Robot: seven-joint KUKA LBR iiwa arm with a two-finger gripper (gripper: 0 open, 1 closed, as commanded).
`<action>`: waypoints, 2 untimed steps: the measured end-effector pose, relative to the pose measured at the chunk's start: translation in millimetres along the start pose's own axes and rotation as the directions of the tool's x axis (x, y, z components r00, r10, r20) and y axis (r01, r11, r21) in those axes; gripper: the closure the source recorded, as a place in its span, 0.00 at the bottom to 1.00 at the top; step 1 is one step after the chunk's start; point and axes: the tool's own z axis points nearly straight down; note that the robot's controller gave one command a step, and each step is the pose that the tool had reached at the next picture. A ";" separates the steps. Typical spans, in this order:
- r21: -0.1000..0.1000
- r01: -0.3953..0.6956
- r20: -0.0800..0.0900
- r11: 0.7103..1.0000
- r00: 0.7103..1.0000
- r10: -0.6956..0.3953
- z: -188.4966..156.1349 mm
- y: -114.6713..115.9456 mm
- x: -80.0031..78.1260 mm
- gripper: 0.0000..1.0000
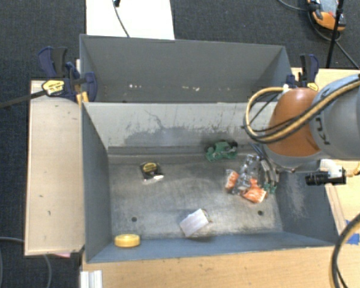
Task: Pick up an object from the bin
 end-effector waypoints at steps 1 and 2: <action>0.001 -0.001 -0.002 1.000 1.000 0.001 -1.7 -0.1 0.7 1.00; 0.001 0.104 -0.001 0.995 0.995 -0.104 -37.5 18.8 5.0 1.00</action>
Offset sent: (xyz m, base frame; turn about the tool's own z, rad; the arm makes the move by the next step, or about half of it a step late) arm 0.0025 0.0498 0.0243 -0.4038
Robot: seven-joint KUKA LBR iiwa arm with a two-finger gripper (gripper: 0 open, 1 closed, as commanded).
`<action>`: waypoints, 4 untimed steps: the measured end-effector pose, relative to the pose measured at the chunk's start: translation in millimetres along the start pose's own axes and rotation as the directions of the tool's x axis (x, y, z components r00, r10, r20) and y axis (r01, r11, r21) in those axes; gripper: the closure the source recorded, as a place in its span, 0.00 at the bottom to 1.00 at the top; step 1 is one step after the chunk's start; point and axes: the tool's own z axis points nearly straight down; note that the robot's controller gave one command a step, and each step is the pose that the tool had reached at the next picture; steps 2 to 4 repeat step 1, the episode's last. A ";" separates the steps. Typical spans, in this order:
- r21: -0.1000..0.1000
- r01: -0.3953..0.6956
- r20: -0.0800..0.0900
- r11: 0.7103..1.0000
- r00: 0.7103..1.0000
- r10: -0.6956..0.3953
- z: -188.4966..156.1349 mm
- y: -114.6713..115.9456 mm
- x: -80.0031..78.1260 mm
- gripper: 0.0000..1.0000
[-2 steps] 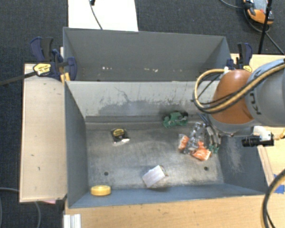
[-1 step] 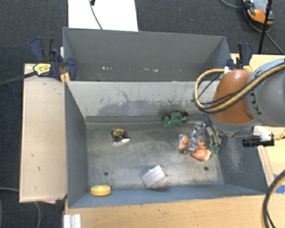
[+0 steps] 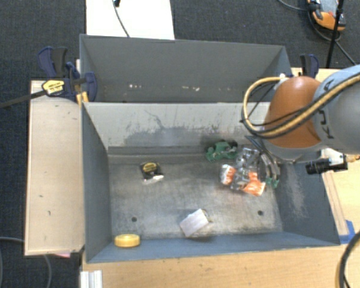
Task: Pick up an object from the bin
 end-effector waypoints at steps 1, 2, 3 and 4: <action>0.000 -0.047 -0.004 0.999 0.999 0.047 -93.6 10.3 -8.0 1.00; 0.000 -0.047 -0.004 0.999 0.999 0.047 -93.6 10.3 -8.0 1.00; 0.000 -0.047 -0.004 0.999 0.999 0.047 -93.6 10.3 -8.0 1.00; 0.000 -0.047 -0.004 0.999 0.999 0.047 -93.6 10.3 -8.0 1.00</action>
Offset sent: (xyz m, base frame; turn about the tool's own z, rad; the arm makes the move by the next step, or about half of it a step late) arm 0.0000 0.0000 0.0000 0.0000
